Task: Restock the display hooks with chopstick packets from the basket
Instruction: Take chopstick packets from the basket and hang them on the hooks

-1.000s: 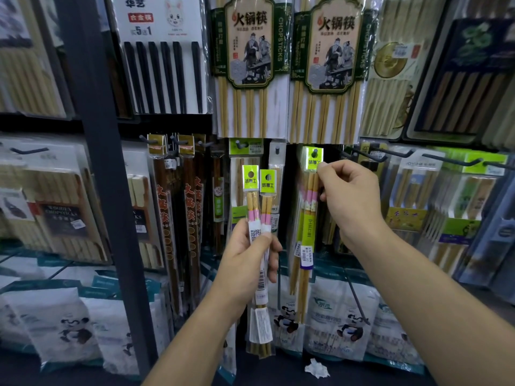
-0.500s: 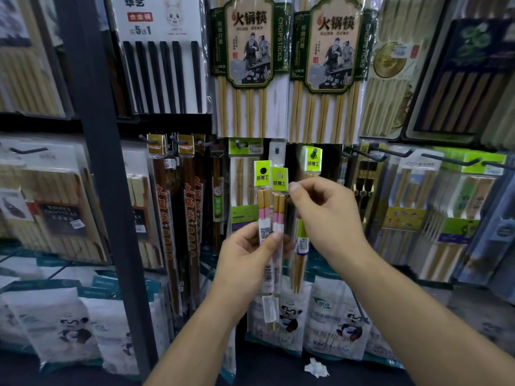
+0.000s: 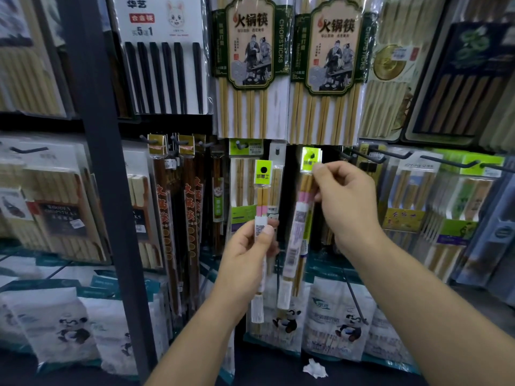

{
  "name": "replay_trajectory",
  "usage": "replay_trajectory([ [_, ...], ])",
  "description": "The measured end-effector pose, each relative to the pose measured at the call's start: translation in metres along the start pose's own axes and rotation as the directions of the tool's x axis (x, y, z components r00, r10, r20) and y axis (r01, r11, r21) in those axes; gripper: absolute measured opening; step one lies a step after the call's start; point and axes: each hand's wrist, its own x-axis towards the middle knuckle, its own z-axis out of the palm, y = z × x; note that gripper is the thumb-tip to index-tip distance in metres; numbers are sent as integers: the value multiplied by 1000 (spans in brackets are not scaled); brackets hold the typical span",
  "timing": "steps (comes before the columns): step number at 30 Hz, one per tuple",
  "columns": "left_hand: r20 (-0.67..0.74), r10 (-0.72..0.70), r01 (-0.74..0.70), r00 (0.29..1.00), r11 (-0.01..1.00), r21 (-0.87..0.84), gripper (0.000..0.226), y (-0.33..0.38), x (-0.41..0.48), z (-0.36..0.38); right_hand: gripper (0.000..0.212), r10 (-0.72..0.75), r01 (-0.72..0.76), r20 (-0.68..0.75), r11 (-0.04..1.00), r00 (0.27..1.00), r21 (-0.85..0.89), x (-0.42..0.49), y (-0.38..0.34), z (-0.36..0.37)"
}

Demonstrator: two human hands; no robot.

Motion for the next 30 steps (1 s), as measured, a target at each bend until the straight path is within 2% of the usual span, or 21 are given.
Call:
replay_trajectory([
  [3,-13,-13,14,1000,998,61,21,0,0,-3,28,35,-36,-21,999,999,-5,12,0,-3],
  [8,8,-11,11,1000,998,59,21,2,-1,-1,29,41,-42,-38,998,998,-41,18,7,-1],
  [14,12,-65,64,998,998,24,38,4,-1,-2,22,29,-33,-57,997,998,-74,12,14,-4],
  [16,26,-66,65,998,997,35,37,6,0,1,17,21,-25,-59,997,998,-71,5,14,-9],
  [18,51,-31,28,998,998,53,29,10,1,6,16,1,-1,3,997,1000,-78,-4,12,-15],
  [20,93,23,-30,995,996,83,25,12,0,10,15,-17,24,123,998,992,-60,-14,9,-19],
  [23,146,64,-81,987,990,116,29,14,-1,19,14,-47,61,225,996,973,-58,-21,5,-19],
  [30,152,112,-140,982,971,194,31,31,7,34,23,-39,41,162,999,986,-8,-8,-6,-17],
])
